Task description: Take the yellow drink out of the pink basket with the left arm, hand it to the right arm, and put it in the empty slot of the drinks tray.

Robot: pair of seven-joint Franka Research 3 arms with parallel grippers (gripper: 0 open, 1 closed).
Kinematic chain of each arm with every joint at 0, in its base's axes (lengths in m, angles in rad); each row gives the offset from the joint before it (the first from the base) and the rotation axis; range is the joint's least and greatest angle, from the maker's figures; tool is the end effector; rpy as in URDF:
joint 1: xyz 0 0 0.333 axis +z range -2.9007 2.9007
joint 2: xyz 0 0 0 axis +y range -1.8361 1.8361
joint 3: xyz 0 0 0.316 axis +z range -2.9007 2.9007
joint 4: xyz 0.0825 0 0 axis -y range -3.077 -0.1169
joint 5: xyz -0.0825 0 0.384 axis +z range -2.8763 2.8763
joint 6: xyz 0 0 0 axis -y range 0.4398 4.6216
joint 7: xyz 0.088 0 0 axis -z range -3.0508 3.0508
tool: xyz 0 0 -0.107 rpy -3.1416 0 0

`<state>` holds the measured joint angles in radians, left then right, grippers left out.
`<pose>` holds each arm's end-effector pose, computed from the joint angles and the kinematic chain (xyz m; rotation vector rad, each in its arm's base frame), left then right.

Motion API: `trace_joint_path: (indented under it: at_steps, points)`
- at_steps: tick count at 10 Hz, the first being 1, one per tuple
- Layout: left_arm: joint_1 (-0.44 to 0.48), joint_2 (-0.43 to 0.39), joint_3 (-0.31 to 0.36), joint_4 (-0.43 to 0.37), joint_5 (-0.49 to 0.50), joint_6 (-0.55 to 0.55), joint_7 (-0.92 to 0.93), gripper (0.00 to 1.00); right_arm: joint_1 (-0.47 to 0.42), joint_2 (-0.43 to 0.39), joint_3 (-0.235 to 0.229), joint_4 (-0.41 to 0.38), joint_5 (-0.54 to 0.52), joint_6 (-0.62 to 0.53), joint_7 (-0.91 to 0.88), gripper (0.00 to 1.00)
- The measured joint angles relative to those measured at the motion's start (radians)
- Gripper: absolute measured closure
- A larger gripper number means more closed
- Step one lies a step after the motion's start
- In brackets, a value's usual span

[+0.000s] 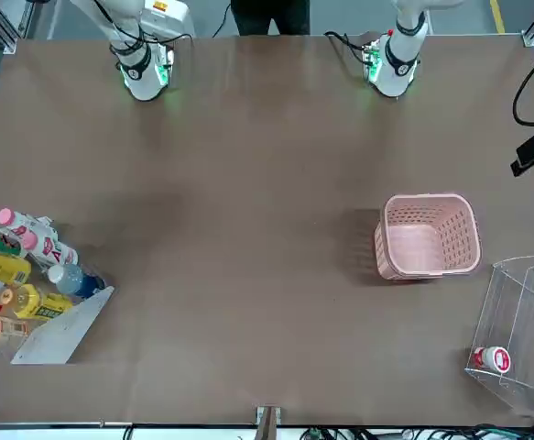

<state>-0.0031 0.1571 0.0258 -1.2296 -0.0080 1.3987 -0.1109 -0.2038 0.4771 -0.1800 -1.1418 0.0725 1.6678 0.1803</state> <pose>0.5825 0.0107 0.6777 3.1303 0.2067 0.0186 0.6606 -0.2258 0.5408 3.0092 -0.8443 0.0852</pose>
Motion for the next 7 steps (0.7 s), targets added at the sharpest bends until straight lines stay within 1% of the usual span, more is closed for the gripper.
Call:
trace_joint_path:
  at_steps: [3, 5, 7]
  points:
    - [0.0, 0.0, 0.001, 0.0, 0.0, 0.0, 0.0, 0.0, 0.0, 0.014, 0.001, 0.0, 0.003, 0.002, -0.005, 0.66]
    - [-0.001, 0.0, 0.001, 0.0, -0.001, 0.0, 0.0, 0.0, -0.002, 0.03, 0.001, 0.0, 0.008, 0.025, -0.02, 0.66]
    - [-0.001, 0.0, 0.001, 0.0, -0.001, 0.0, 0.0, 0.0, -0.013, 0.053, 0.001, 0.0, 0.035, 0.047, -0.042, 0.66]
